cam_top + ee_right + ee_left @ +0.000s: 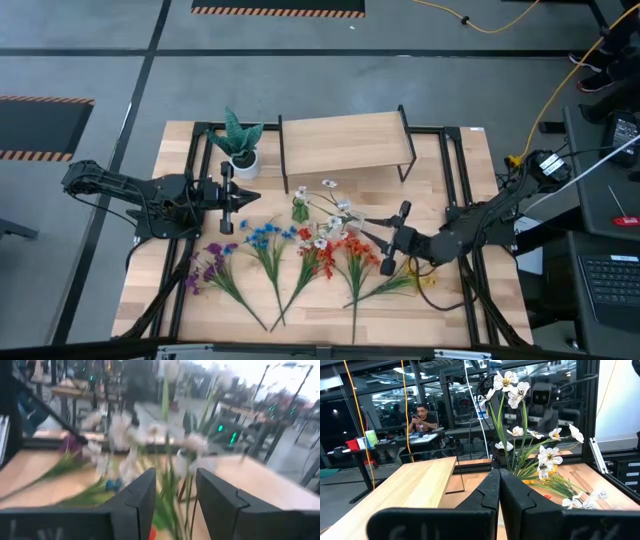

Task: Pick and place flowers into a vace then onto a shelf
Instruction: Put the left orange flowers into the transparent vase

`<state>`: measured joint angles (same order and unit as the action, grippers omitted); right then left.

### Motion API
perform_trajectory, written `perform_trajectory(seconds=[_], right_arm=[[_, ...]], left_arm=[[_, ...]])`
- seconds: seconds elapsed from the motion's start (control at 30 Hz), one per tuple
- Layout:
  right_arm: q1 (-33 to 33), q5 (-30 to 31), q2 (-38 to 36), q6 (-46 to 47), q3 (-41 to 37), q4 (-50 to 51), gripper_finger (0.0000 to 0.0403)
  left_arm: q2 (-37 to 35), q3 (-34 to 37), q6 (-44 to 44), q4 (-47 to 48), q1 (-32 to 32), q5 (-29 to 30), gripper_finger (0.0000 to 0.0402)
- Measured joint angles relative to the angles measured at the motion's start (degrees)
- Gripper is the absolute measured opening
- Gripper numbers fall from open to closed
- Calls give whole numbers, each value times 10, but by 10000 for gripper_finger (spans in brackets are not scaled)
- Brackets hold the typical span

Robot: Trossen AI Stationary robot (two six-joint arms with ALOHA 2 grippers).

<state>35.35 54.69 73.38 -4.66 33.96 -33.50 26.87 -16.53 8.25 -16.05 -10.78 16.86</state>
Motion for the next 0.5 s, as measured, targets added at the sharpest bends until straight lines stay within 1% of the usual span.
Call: perform_trajectory(seconds=[0.17, 0.3, 0.5], right_arm=[[2, -50, 0, 107, -6, 114, 142], [2, -53, 0, 158, -6, 177, 142], [10, -53, 0, 179, -6, 189, 142]], left_arm=[[0, 0, 0, 0, 0, 0, 6], [0, 0, 0, 0, 0, 0, 6], [0, 0, 0, 0, 0, 0, 6]])
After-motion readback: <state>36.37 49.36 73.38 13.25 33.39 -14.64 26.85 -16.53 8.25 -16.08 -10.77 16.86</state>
